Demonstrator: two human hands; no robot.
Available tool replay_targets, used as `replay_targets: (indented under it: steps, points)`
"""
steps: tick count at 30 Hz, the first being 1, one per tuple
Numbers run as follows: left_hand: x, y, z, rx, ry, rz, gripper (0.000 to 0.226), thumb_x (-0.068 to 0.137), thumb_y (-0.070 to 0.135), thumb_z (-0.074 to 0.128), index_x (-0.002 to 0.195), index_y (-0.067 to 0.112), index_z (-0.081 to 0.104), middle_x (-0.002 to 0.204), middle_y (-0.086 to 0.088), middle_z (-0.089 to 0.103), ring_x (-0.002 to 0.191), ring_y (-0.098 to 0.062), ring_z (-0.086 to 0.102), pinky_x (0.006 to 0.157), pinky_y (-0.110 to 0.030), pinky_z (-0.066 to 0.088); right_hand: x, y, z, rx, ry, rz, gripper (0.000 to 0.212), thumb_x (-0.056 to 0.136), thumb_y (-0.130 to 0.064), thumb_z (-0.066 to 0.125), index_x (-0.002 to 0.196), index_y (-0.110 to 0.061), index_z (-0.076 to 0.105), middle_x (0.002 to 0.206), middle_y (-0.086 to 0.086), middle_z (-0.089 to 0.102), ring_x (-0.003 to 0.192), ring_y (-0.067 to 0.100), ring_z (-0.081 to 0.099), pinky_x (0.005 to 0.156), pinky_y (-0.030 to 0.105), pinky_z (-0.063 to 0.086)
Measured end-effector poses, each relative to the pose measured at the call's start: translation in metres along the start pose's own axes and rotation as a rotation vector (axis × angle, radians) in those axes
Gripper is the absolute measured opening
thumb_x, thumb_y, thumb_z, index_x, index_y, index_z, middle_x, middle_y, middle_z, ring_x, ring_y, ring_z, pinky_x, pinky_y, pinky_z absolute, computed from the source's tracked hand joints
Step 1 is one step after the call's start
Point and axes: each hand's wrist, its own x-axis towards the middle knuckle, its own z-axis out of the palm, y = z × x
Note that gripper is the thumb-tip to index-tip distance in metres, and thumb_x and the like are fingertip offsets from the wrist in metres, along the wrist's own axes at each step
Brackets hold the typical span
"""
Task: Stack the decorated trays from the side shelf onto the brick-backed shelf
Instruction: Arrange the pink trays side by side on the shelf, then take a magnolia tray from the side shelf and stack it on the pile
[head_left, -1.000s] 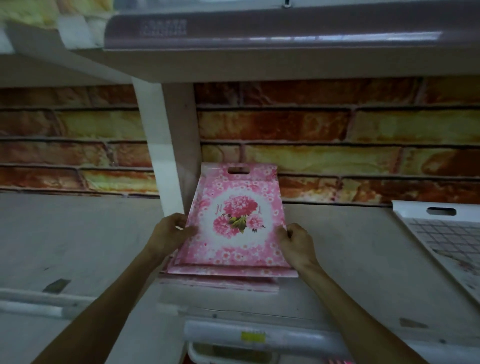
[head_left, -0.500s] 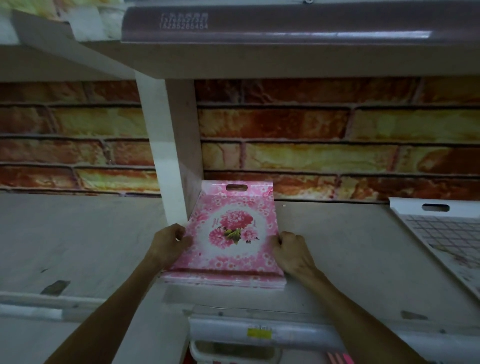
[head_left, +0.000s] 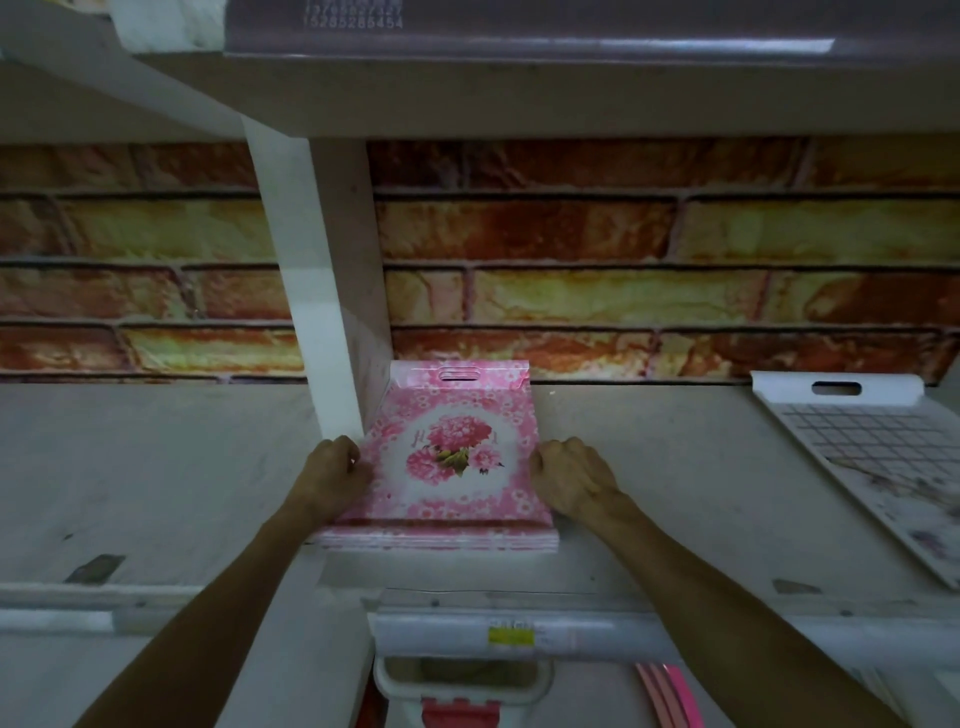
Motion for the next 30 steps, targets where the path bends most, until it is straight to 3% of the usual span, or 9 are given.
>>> replay_targets:
  steps: [5, 11, 14, 19, 23, 26, 30]
  points:
    - [-0.002, -0.002, -0.008, -0.029, 0.053, 0.049, 0.031, 0.093, 0.023, 0.061, 0.118, 0.006, 0.060, 0.111, -0.016, 0.060, 0.085, -0.021, 0.054, 0.076, -0.030, 0.046, -0.008, 0.004, -0.008, -0.018, 0.042, -0.004, 0.049, 0.099, -0.046, 0.032, 0.100, -0.009, 0.064, 0.101, 0.017, 0.068, 0.088, 0.034, 0.065, 0.071, 0.033, 0.047]
    - [-0.014, 0.047, -0.020, -0.267, 0.163, 0.288, 0.016, 0.094, 0.017, 0.061, 0.109, 0.016, 0.066, 0.099, -0.006, 0.066, 0.073, -0.020, 0.064, 0.064, -0.023, 0.045, -0.037, 0.026, -0.034, 0.052, 0.232, 0.014, 0.035, 0.095, -0.053, 0.039, 0.082, -0.021, 0.046, 0.083, 0.005, 0.071, 0.078, 0.030, 0.067, 0.064, 0.032, 0.046]
    - [-0.027, 0.087, -0.015, -0.438, 0.119, 0.352, 0.010, 0.095, 0.024, 0.059, 0.104, 0.026, 0.064, 0.078, -0.002, 0.067, 0.061, -0.012, 0.063, 0.051, -0.014, 0.044, -0.058, 0.048, -0.054, 0.104, 0.320, 0.017, 0.031, 0.094, -0.054, 0.042, 0.079, -0.027, 0.044, 0.070, -0.005, 0.066, 0.071, 0.023, 0.066, 0.062, 0.030, 0.047]
    - [-0.048, 0.163, 0.014, -0.736, -0.050, 0.446, 0.012, 0.096, 0.014, 0.057, 0.101, 0.023, 0.064, 0.063, -0.002, 0.057, 0.040, -0.003, 0.049, 0.038, -0.016, 0.041, -0.090, 0.098, -0.102, 0.126, 0.443, 0.021, 0.030, 0.094, -0.054, 0.043, 0.076, -0.031, 0.045, 0.058, -0.010, 0.056, 0.063, 0.018, 0.062, 0.056, 0.027, 0.041]
    - [-0.069, 0.232, 0.040, -0.780, -0.107, 0.554, 0.014, 0.095, 0.009, 0.058, 0.100, 0.020, 0.066, 0.064, -0.006, 0.059, 0.046, -0.006, 0.053, 0.045, -0.015, 0.042, -0.119, 0.148, -0.150, 0.087, 0.587, 0.044, 0.030, 0.093, -0.052, 0.046, 0.074, -0.030, 0.046, 0.057, -0.008, 0.058, 0.057, 0.017, 0.061, 0.050, 0.026, 0.040]
    - [-0.087, 0.283, 0.060, -0.795, -0.159, 0.622, 0.020, 0.096, 0.007, 0.056, 0.097, 0.024, 0.066, 0.070, -0.004, 0.060, 0.048, -0.009, 0.055, 0.045, -0.016, 0.041, -0.143, 0.190, -0.186, 0.049, 0.659, 0.079, 0.031, 0.094, -0.053, 0.045, 0.077, -0.027, 0.051, 0.064, -0.006, 0.066, 0.061, 0.016, 0.063, 0.053, 0.029, 0.047]
    - [-0.113, 0.349, 0.090, -0.781, -0.216, 0.702, 0.024, 0.096, 0.013, 0.057, 0.092, 0.034, 0.067, 0.078, 0.001, 0.065, 0.051, -0.014, 0.059, 0.047, -0.015, 0.044, -0.180, 0.245, -0.234, 0.041, 0.741, 0.110, 0.024, 0.093, -0.050, 0.047, 0.077, -0.033, 0.048, 0.060, -0.021, 0.056, 0.063, 0.009, 0.063, 0.056, 0.026, 0.043]
